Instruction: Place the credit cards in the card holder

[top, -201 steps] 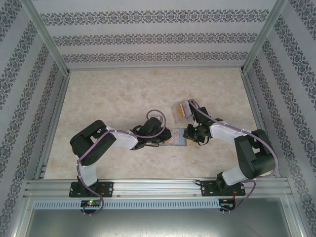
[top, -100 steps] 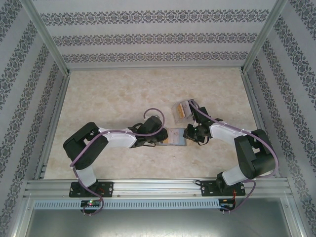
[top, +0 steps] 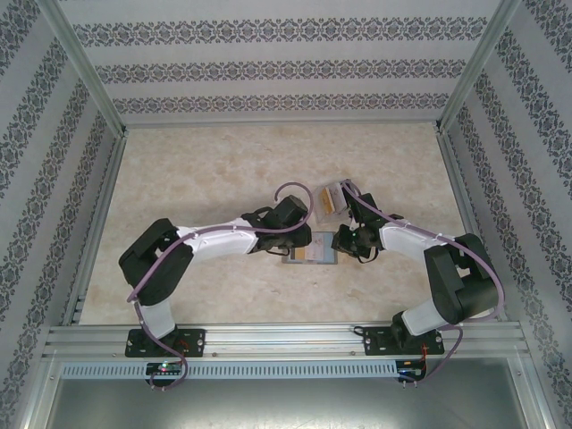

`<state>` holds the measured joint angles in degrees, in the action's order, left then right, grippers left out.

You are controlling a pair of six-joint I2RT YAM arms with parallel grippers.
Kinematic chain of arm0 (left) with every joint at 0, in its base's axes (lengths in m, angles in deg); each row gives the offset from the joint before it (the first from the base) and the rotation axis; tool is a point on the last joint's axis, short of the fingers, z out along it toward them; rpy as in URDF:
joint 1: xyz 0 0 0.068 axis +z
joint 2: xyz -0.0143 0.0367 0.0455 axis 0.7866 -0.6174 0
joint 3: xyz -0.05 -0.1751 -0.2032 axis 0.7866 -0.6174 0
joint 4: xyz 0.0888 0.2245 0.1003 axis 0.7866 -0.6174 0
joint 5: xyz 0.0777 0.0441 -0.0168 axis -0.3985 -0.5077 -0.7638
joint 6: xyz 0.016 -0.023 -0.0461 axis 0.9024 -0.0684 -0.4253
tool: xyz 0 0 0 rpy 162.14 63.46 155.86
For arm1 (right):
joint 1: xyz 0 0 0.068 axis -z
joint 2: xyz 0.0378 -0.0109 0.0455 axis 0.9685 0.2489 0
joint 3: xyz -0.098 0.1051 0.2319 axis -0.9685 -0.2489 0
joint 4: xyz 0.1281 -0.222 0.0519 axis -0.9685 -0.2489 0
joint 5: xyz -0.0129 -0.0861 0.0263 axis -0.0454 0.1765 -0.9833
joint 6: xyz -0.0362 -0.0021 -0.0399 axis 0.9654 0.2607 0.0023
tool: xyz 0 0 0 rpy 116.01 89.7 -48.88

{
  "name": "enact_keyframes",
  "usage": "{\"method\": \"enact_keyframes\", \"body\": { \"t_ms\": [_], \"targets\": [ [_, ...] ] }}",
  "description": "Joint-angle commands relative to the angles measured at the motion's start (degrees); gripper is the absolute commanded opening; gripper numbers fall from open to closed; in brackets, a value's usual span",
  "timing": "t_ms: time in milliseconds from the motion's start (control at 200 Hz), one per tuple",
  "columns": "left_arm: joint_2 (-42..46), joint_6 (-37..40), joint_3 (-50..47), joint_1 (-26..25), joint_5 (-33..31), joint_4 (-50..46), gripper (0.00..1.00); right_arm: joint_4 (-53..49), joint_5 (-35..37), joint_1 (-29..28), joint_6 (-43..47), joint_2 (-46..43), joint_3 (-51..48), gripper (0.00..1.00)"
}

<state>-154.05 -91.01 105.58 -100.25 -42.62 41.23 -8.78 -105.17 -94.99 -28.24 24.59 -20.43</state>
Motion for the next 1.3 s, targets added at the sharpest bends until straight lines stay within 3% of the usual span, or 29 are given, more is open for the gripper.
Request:
{"method": "enact_keyframes", "body": {
  "t_ms": [0, 704, 1294],
  "targets": [
    [-2.4, 1.0, 1.8, -0.9, 1.1, -5.9, 0.20, 0.2, 0.5, -1.2, 0.5, 2.0, -0.9, 0.23],
    [-8.9, 1.7, 6.3, -2.1, 3.5, -8.1, 0.14, 0.9, 0.0, -1.2, 0.4, 2.6, -1.5, 0.23],
    [-10.4, -0.7, 5.3, -2.2, 10.1, 2.6, 0.17, 0.8, -0.1, -1.2, 0.3, 2.3, -1.7, 0.23]
  ]
}}
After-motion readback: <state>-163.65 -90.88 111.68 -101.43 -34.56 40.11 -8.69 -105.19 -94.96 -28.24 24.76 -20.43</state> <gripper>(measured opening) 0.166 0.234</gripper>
